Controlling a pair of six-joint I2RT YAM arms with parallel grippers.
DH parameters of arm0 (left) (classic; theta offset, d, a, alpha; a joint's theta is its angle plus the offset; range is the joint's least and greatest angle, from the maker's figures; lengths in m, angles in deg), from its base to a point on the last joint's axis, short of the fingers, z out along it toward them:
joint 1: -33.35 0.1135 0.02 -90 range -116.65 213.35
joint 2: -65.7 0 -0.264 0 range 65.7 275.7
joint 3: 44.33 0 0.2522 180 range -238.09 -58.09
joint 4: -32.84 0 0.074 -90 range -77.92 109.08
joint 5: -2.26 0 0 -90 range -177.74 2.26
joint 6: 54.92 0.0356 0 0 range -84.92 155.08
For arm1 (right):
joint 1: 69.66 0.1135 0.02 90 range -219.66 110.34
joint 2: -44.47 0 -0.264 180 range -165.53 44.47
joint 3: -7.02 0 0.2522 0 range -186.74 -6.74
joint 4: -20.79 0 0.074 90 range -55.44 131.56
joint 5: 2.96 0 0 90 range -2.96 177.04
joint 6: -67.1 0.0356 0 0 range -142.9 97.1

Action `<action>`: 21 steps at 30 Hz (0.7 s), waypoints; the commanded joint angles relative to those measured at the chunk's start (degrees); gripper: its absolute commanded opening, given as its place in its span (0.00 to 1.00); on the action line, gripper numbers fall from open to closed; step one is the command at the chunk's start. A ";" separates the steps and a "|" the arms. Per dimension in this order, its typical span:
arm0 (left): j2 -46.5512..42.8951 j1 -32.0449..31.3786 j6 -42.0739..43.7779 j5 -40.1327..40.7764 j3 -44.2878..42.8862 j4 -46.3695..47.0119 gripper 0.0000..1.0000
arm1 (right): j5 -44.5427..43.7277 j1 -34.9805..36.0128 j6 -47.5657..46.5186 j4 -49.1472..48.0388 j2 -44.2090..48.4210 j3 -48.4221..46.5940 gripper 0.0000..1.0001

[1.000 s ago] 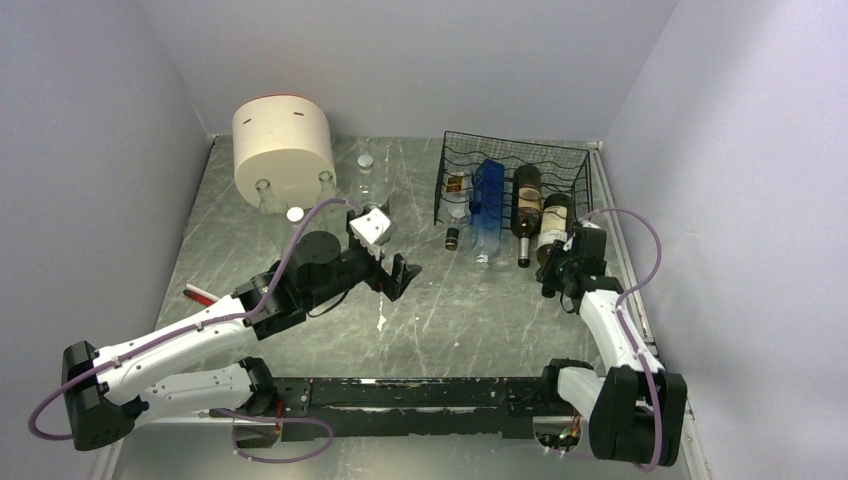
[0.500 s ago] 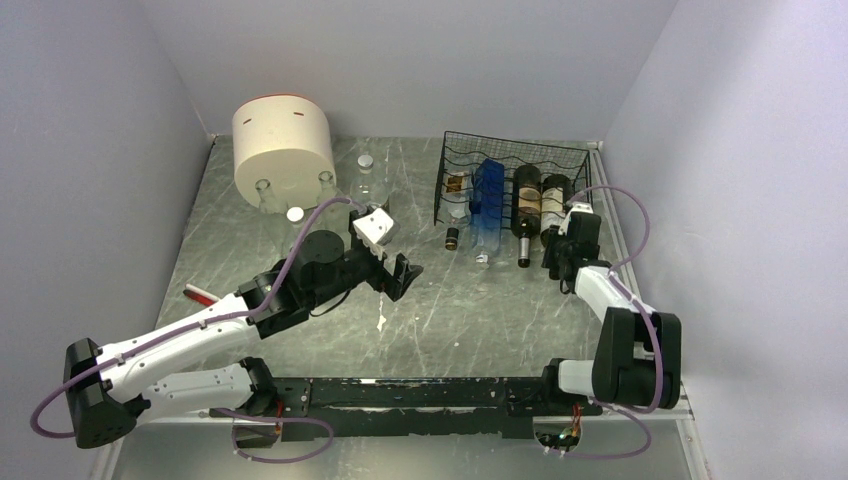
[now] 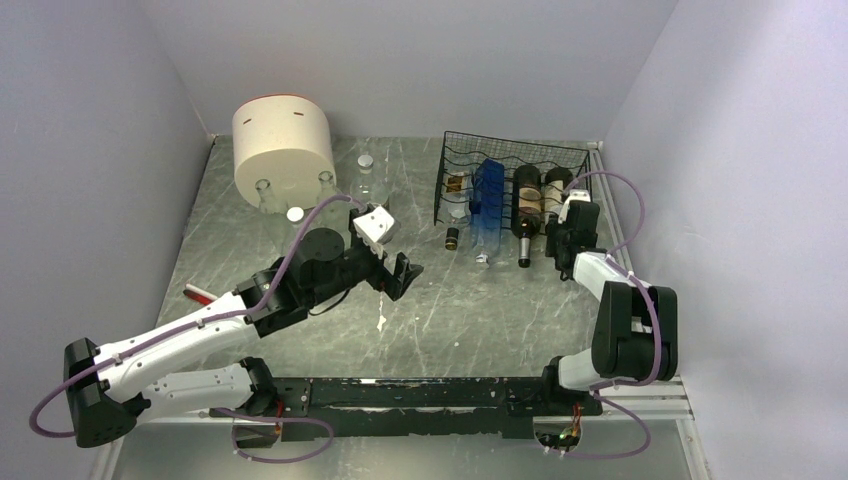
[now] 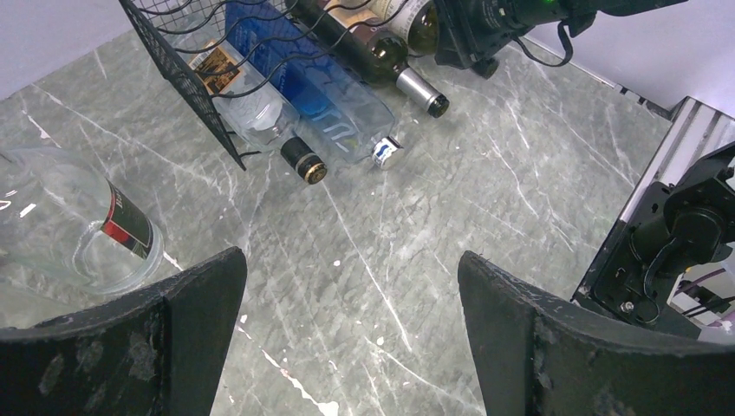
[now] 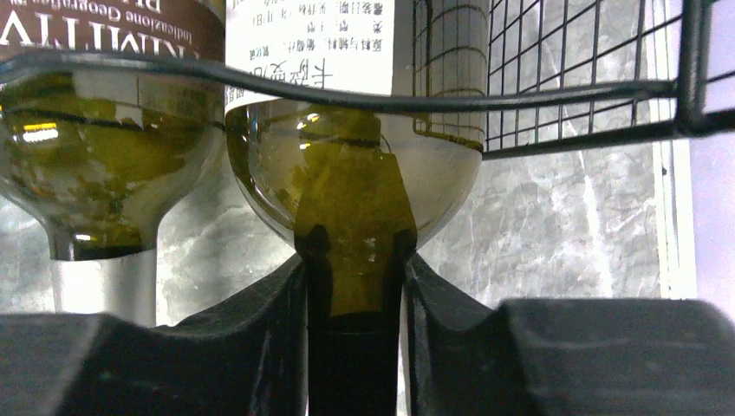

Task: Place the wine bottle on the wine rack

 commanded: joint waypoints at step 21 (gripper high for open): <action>-0.13 -0.36 -2.12 3.24 -4.42 -1.54 0.96 | -2.08 -0.21 8.87 4.98 14.42 -5.22 0.62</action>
